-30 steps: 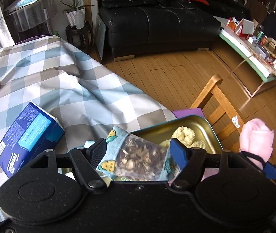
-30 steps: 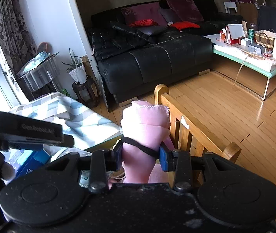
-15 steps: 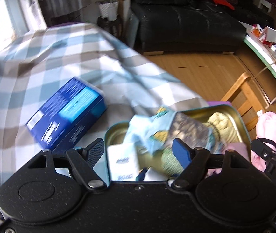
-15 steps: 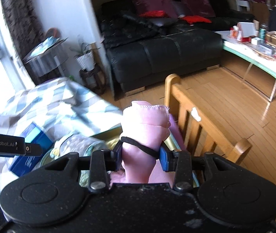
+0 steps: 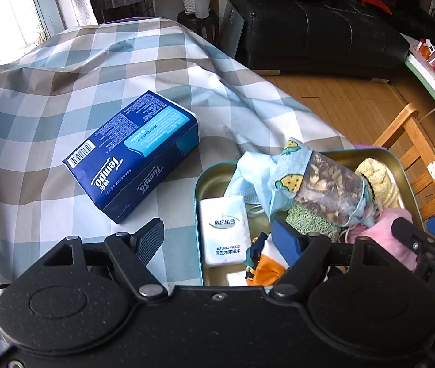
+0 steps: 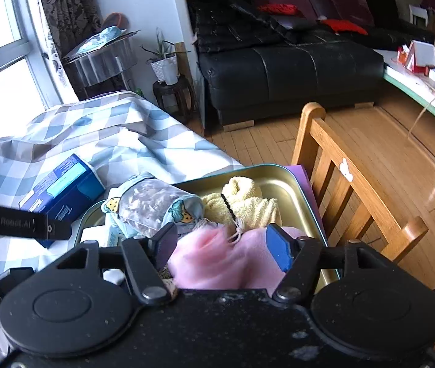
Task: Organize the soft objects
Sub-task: 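Open the left gripper to drop the nut bag into the tray while the right lowers the pink towel there, then open the right gripper to release the pink towel and withdraw both grippers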
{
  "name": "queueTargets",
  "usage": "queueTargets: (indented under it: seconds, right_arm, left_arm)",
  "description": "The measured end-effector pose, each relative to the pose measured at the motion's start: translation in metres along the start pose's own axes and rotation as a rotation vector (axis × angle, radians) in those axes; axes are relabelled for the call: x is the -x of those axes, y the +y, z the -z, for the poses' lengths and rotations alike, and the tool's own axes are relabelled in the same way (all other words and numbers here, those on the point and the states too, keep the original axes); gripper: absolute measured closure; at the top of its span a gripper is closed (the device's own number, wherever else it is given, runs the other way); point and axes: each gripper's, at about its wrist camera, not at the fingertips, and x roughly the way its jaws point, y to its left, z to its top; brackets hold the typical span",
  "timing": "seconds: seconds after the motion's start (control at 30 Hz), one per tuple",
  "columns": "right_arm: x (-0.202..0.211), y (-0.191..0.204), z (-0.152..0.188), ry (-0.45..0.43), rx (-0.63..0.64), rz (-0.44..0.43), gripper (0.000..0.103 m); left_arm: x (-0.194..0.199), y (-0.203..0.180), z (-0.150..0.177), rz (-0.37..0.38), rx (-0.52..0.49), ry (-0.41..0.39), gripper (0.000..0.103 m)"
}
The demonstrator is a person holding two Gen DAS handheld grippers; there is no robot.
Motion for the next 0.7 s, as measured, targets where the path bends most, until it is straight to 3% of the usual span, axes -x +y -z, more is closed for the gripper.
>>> queueTargets:
  seconds: [0.37, 0.7]
  right_arm:
    - [0.001, -0.015, -0.004, -0.032, -0.067, 0.034, 0.032]
    - [0.006, -0.008, -0.002, -0.085, -0.013, 0.083, 0.021]
  left_arm:
    - [0.004, -0.003, 0.011, -0.016, -0.007, 0.001, 0.030]
    - [0.015, 0.000, 0.026, -0.049, -0.009, -0.016, 0.030]
